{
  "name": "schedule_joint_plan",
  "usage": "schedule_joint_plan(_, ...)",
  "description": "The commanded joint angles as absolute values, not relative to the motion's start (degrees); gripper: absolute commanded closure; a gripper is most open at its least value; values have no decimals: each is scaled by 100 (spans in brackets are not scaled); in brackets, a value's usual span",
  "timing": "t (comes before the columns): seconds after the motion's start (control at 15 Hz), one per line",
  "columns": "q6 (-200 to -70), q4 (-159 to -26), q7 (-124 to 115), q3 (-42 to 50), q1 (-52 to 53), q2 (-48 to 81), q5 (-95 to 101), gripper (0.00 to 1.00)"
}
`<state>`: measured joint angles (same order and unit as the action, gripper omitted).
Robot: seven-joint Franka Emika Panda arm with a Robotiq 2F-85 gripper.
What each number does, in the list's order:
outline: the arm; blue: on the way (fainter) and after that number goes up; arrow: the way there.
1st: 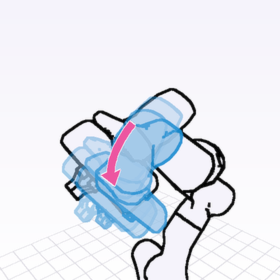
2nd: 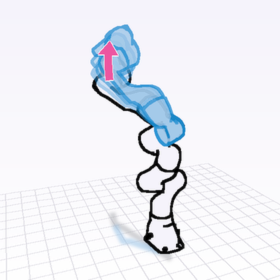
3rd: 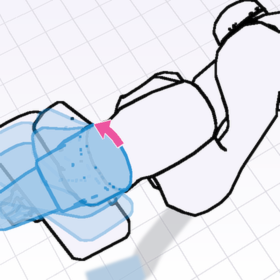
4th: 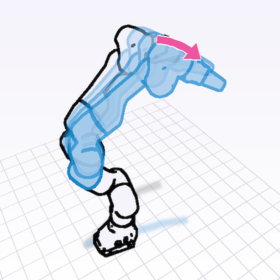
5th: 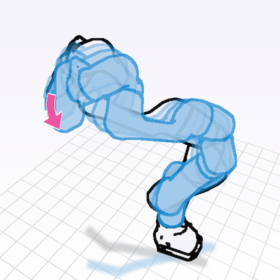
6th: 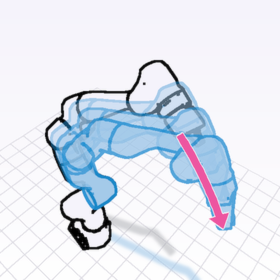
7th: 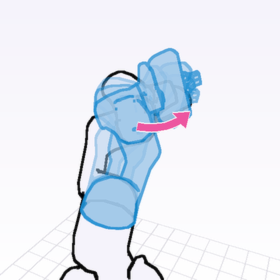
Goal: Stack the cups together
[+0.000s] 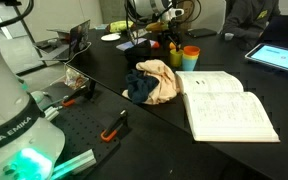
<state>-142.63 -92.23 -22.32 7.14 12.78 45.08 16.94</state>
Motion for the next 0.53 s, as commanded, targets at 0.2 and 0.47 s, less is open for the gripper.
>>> schedule_joint_plan(0.2, -14064, -9042, -2140, 715, 1308, 4615, 1530, 65)
schedule_joint_plan(0.47, -13876, -8950, -2147, 690, 1276, 4622, 1449, 95)
